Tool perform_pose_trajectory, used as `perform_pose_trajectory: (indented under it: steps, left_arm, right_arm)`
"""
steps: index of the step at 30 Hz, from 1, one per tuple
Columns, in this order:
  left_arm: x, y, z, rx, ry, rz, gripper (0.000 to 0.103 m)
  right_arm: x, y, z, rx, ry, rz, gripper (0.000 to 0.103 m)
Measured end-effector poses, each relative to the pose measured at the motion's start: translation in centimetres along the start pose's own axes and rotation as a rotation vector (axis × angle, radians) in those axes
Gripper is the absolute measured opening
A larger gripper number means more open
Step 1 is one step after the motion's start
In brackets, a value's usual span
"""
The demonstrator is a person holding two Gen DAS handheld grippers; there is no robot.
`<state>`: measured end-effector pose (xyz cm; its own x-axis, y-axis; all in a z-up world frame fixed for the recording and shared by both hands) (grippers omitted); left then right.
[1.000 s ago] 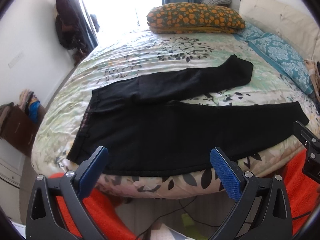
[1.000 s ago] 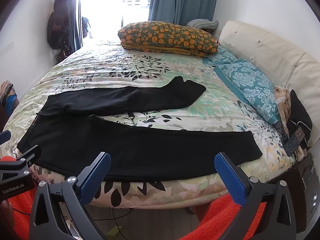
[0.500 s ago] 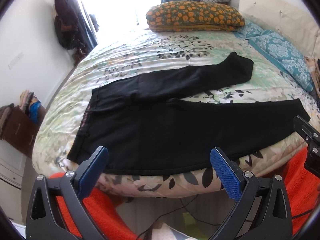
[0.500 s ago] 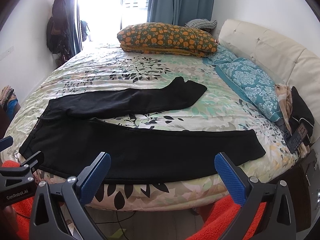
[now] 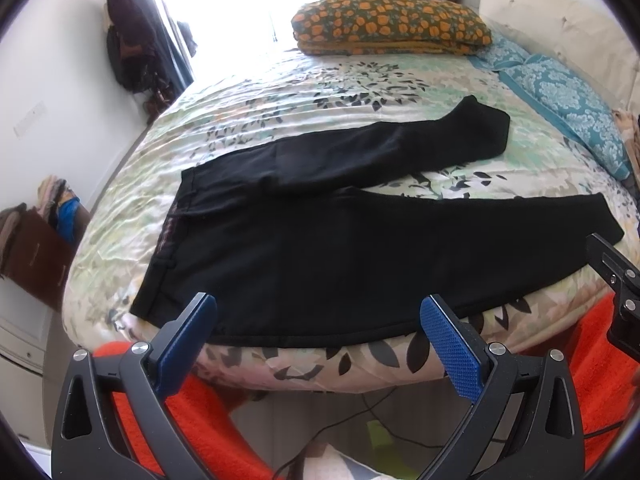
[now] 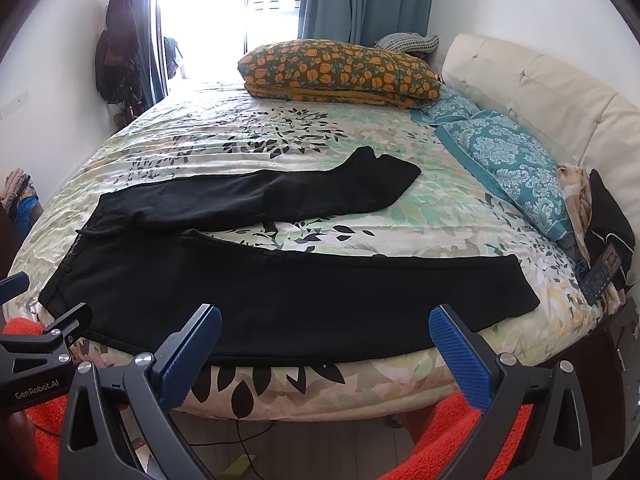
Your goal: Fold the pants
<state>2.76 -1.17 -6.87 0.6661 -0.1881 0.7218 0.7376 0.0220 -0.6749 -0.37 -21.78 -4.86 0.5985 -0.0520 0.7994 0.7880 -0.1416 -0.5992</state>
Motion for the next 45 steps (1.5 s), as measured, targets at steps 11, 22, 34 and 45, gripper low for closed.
perform_pose_trajectory:
  steps: [11, 22, 34, 45]
  left_arm:
    - [0.7, 3.6, -0.3, 0.012, -0.026, -0.011, 0.102]
    - [5.7, 9.1, -3.0, -0.053, -0.057, -0.062, 0.102]
    - [5.0, 14.0, -3.3, -0.03, -0.08, -0.016, 0.102]
    - [3.0, 17.3, -2.7, 0.013, -0.108, 0.095, 0.102]
  right_arm:
    - [-0.5, 3.5, 0.3, 0.05, -0.078, 0.031, 0.103]
    - [0.3, 9.4, -2.4, 0.211, 0.065, 0.013, 0.103]
    - [5.4, 32.4, -19.7, 0.074, 0.376, 0.097, 0.103]
    - [11.7, 52.4, -25.6, 0.0, 0.377, 0.245, 0.088]
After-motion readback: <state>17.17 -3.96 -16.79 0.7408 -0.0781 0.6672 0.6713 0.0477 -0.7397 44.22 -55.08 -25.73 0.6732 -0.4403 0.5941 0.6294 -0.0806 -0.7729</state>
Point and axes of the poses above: each gripper's, at about its wrist camera, not at the fingertips, and y roughly the way its jaws point, z to its left, x to its top, the point moved 3 cm from there along y, roughly the way its jaws point, and after that the axes turned 11 degrees about -z, right-handed, at the moved point
